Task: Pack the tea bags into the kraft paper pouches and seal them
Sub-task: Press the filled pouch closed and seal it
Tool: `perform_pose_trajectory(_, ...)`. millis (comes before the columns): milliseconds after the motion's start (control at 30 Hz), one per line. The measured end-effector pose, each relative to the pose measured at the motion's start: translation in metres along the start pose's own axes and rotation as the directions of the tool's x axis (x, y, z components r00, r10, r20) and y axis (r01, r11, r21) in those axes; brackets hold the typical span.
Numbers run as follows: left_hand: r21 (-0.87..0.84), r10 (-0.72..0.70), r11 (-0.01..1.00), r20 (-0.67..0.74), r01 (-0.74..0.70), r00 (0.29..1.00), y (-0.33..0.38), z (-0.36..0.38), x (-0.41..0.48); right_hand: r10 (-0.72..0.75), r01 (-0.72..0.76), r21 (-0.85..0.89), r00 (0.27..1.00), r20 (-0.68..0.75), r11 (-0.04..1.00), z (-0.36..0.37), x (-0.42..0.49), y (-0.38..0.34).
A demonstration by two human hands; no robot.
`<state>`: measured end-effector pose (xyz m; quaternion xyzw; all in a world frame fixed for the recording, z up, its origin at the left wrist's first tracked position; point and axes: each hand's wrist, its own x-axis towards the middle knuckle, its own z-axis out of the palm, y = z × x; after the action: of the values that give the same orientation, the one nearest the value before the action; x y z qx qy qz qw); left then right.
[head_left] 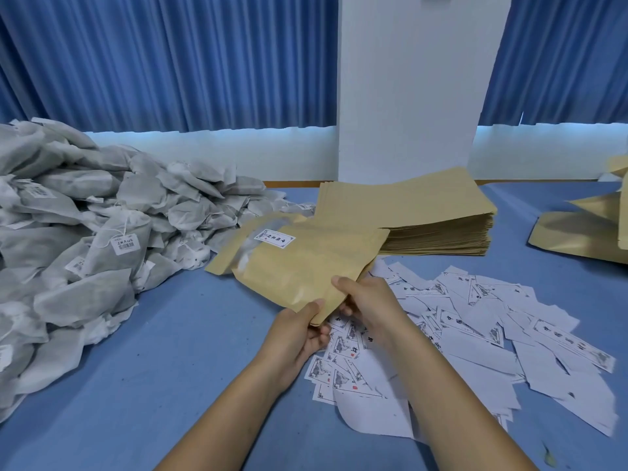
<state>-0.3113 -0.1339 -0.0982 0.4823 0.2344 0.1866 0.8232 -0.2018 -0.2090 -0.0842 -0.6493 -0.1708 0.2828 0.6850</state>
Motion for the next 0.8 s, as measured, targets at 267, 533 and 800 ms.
perform_pose_trajectory(267, 0.034, -0.003, 0.999, -0.042, 0.004, 0.999, -0.0036, -0.0024, 0.0042, 0.039, -0.026, 0.132, 0.994, -0.100, 0.991, 0.0009, 0.0075, 0.0031)
perform_pose_trajectory(533, 0.081, -0.057, 0.995, -0.049, 0.061, 0.997, -0.0016, -0.0060, 0.0034, 0.030, -0.007, 0.109, 0.977, -0.213, 0.994, -0.0064, 0.0108, -0.0008)
perform_pose_trajectory(800, 0.081, -0.124, 0.989, -0.022, 0.125, 0.992, 0.0056, -0.0058, 0.0009, 0.005, 0.027, 0.118, 0.966, -0.258, 0.993, -0.0078, 0.0097, -0.0020)
